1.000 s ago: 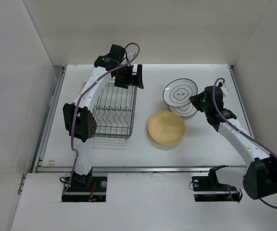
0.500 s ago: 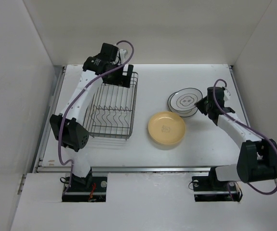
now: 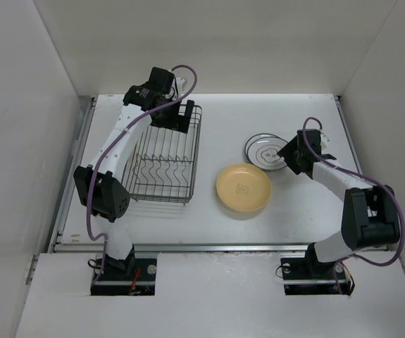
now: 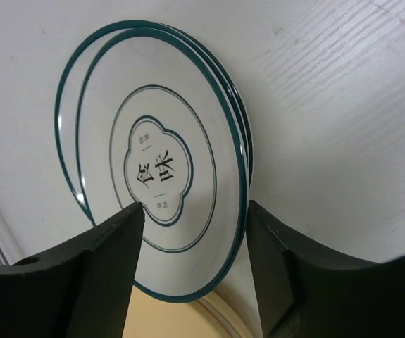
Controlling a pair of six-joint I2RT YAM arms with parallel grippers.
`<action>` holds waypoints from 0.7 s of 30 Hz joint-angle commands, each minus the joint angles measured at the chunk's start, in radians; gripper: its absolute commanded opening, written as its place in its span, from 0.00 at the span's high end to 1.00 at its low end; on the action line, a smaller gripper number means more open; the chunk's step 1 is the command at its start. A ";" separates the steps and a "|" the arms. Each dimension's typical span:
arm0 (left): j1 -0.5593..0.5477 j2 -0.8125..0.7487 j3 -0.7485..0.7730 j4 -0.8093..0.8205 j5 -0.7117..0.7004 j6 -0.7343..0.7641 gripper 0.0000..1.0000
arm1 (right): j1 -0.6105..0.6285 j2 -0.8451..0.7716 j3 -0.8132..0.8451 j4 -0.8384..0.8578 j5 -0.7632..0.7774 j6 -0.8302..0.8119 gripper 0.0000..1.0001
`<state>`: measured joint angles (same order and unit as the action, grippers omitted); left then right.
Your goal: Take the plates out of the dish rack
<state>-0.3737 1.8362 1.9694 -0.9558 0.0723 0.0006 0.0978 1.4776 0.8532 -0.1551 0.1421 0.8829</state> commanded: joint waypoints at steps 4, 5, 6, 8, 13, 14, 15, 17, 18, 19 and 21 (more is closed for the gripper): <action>-0.004 -0.040 -0.001 0.000 -0.012 0.016 0.00 | -0.004 0.073 0.125 -0.096 0.045 -0.081 0.33; -0.004 -0.040 -0.001 0.000 -0.003 0.016 0.00 | -0.004 0.082 0.135 -0.113 0.045 -0.093 0.33; -0.004 -0.040 -0.001 0.000 -0.003 0.016 0.00 | -0.004 0.092 0.144 -0.124 0.057 -0.102 0.33; -0.004 -0.040 -0.001 0.000 -0.003 0.016 0.00 | -0.004 0.116 0.155 -0.124 0.048 -0.123 0.33; -0.004 -0.031 0.008 -0.009 -0.003 0.016 0.00 | 0.016 0.153 0.190 -0.142 0.048 -0.124 0.33; -0.004 -0.031 0.008 -0.009 -0.003 0.016 0.00 | 0.016 0.153 0.204 -0.155 0.059 -0.124 0.33; -0.004 -0.031 0.008 -0.009 -0.003 0.016 0.00 | 0.016 0.144 0.213 -0.155 0.059 -0.124 0.33; -0.004 -0.041 0.008 -0.009 -0.014 0.026 0.00 | 0.025 0.107 0.213 -0.176 0.111 -0.113 0.33; -0.004 -0.051 0.008 -0.009 -0.031 0.026 0.00 | 0.025 0.040 0.192 -0.176 0.126 -0.113 0.33; -0.004 -0.051 0.008 -0.009 -0.043 0.026 0.00 | 0.034 -0.005 0.179 -0.176 0.143 -0.113 0.33; -0.004 -0.063 -0.001 -0.009 -0.097 0.026 0.00 | 0.034 -0.106 0.138 -0.176 0.203 -0.113 0.30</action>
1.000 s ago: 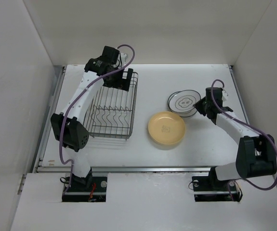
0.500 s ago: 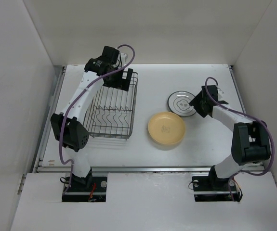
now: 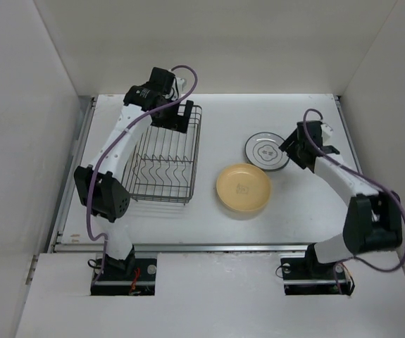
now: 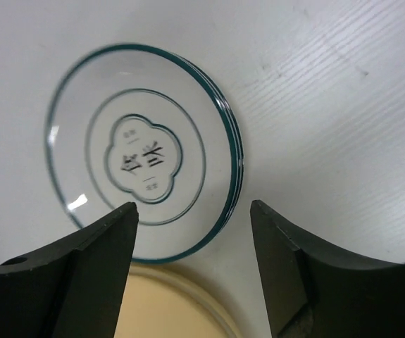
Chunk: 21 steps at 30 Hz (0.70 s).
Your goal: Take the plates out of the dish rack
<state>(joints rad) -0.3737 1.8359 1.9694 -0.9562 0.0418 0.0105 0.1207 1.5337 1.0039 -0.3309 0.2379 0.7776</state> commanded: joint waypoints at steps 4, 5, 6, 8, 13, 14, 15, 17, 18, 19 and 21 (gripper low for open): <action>-0.004 -0.112 -0.036 0.022 -0.195 0.016 0.00 | 0.011 -0.485 -0.037 -0.042 0.260 -0.041 0.18; -0.004 -0.125 -0.064 0.031 -0.233 0.016 0.00 | 0.011 -0.532 -0.037 -0.065 0.311 -0.057 0.11; -0.004 -0.157 -0.082 0.042 -0.334 0.006 0.00 | 0.011 -0.573 -0.037 -0.091 0.361 -0.066 0.03; 0.013 -0.197 -0.153 0.092 -0.457 -0.015 0.00 | 0.011 -0.680 -0.037 -0.173 0.530 -0.078 0.00; 0.229 -0.285 -0.198 0.094 -0.443 -0.116 0.00 | 0.011 -0.845 -0.028 -0.307 0.756 -0.115 0.00; 0.356 -0.285 -0.198 0.062 -0.386 -0.160 0.00 | 0.011 -0.869 -0.028 -0.318 0.767 -0.126 0.00; 0.422 -0.285 -0.198 0.048 -0.337 -0.182 0.00 | 0.011 -0.915 -0.028 -0.318 0.767 -0.135 0.00; 0.583 -0.296 -0.207 0.028 -0.234 -0.214 0.00 | 0.011 -0.954 -0.037 -0.318 0.750 -0.158 0.00; 0.620 -0.296 -0.216 0.028 -0.215 -0.215 0.00 | 0.011 -0.983 -0.037 -0.318 0.733 -0.167 0.00; 0.646 -0.311 -0.225 0.017 -0.206 -0.215 0.00 | 0.011 -0.995 -0.037 -0.318 0.715 -0.188 0.00; 0.662 -0.335 -0.251 0.017 -0.224 -0.196 0.00 | 0.011 -1.015 -0.048 -0.327 0.664 -0.199 0.00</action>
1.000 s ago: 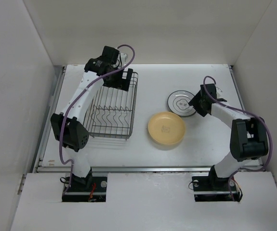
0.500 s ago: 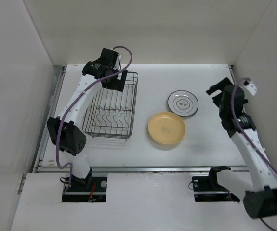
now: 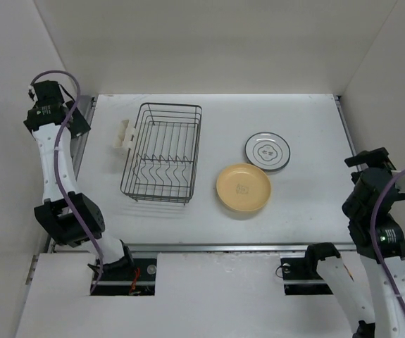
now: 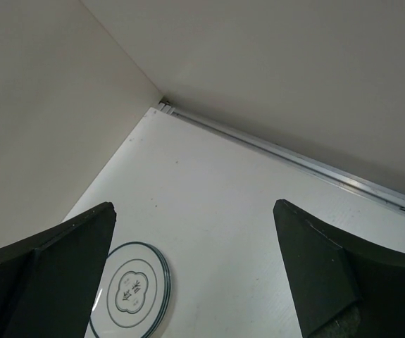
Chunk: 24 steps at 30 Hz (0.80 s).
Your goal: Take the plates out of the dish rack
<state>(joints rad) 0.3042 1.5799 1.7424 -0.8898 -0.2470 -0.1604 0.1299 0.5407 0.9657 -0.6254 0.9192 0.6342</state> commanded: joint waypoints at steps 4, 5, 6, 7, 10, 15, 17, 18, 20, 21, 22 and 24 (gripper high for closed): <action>-0.016 -0.112 -0.070 -0.058 0.064 -0.004 0.00 | 0.002 -0.051 -0.010 -0.043 -0.040 -0.056 0.00; -0.016 -0.112 -0.092 -0.058 0.064 -0.004 0.00 | 0.002 -0.051 0.001 -0.059 -0.040 -0.056 0.00; -0.016 -0.138 -0.101 -0.058 0.064 0.007 0.00 | 0.002 -0.051 0.001 -0.068 -0.040 -0.056 0.00; -0.016 -0.147 -0.110 -0.049 0.055 0.007 0.00 | 0.002 -0.051 0.010 -0.085 -0.040 -0.056 0.00; -0.016 -0.176 -0.133 -0.040 0.055 0.007 0.00 | 0.002 -0.061 0.021 -0.109 -0.049 -0.056 0.00; -0.016 -0.238 -0.199 -0.011 0.078 0.016 0.00 | 0.002 -0.082 0.021 -0.146 -0.069 -0.056 0.00; -0.016 -0.265 -0.214 0.000 0.087 0.016 0.00 | 0.002 -0.094 0.021 -0.146 -0.080 -0.056 0.00; -0.016 -0.265 -0.215 0.009 0.087 0.016 0.00 | 0.002 -0.105 0.021 -0.146 -0.080 -0.056 0.00; -0.016 -0.290 -0.237 0.009 0.097 0.016 0.00 | 0.002 -0.114 0.021 -0.146 -0.080 -0.056 0.00; -0.016 -0.290 -0.238 0.009 0.097 0.016 0.00 | 0.002 -0.114 0.021 -0.155 -0.080 -0.056 0.00; -0.016 -0.290 -0.238 0.009 0.097 0.016 0.00 | 0.002 -0.114 0.021 -0.155 -0.080 -0.056 0.00; -0.016 -0.290 -0.238 0.009 0.097 0.016 0.00 | 0.002 -0.114 0.030 -0.155 -0.080 -0.056 0.00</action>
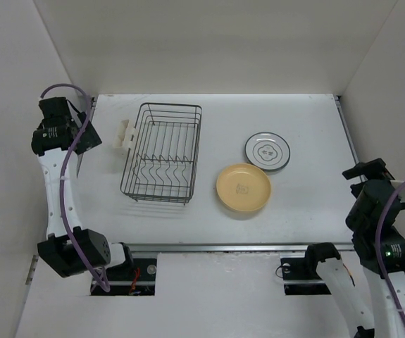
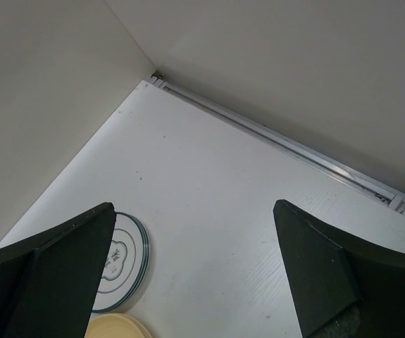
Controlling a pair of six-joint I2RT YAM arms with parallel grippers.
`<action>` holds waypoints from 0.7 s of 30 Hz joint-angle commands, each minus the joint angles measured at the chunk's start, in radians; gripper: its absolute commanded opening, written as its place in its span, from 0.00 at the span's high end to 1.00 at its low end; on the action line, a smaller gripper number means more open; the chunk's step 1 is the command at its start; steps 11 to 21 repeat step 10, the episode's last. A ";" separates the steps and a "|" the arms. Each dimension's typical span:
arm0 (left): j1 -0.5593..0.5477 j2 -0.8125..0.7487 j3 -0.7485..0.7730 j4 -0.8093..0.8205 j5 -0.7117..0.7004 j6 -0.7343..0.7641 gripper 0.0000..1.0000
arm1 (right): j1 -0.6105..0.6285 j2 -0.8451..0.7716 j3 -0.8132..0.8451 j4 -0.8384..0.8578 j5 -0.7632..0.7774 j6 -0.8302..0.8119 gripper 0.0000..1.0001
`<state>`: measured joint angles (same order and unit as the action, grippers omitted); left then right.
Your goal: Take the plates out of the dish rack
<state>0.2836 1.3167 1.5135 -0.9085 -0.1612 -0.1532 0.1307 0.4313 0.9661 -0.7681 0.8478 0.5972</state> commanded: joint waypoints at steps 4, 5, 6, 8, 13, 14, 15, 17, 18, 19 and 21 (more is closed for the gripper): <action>0.005 -0.036 0.001 0.028 0.032 0.009 0.00 | 0.001 -0.026 0.029 -0.013 0.014 -0.019 0.00; 0.005 -0.036 0.001 0.028 0.032 0.009 0.00 | 0.001 -0.037 0.029 -0.013 0.014 -0.019 0.00; 0.005 -0.036 -0.010 0.028 0.032 0.009 0.00 | 0.001 -0.037 0.029 -0.013 0.014 -0.019 0.00; 0.005 -0.036 -0.010 0.028 0.032 0.009 0.00 | 0.001 -0.046 0.029 -0.013 0.014 -0.028 0.00; 0.005 -0.045 -0.019 0.028 0.032 0.009 0.00 | 0.001 -0.057 0.029 -0.013 0.014 -0.028 0.00; 0.005 -0.045 -0.019 0.028 0.032 0.009 0.00 | 0.001 -0.057 0.029 -0.013 0.014 -0.028 0.00; 0.005 -0.045 -0.019 0.028 0.032 0.009 0.00 | 0.001 -0.057 0.029 -0.013 0.014 -0.028 0.00; 0.005 -0.045 -0.019 0.028 0.032 0.009 0.00 | 0.001 -0.057 0.029 -0.013 0.014 -0.028 0.00; 0.005 -0.045 -0.019 0.028 0.032 0.009 0.00 | 0.001 -0.057 0.029 -0.013 0.014 -0.028 0.00; 0.005 -0.045 -0.019 0.028 0.032 0.009 0.00 | 0.001 -0.057 0.029 -0.013 0.014 -0.028 0.00; 0.005 -0.045 -0.019 0.028 0.032 0.009 0.00 | 0.001 -0.057 0.029 -0.013 0.014 -0.028 0.00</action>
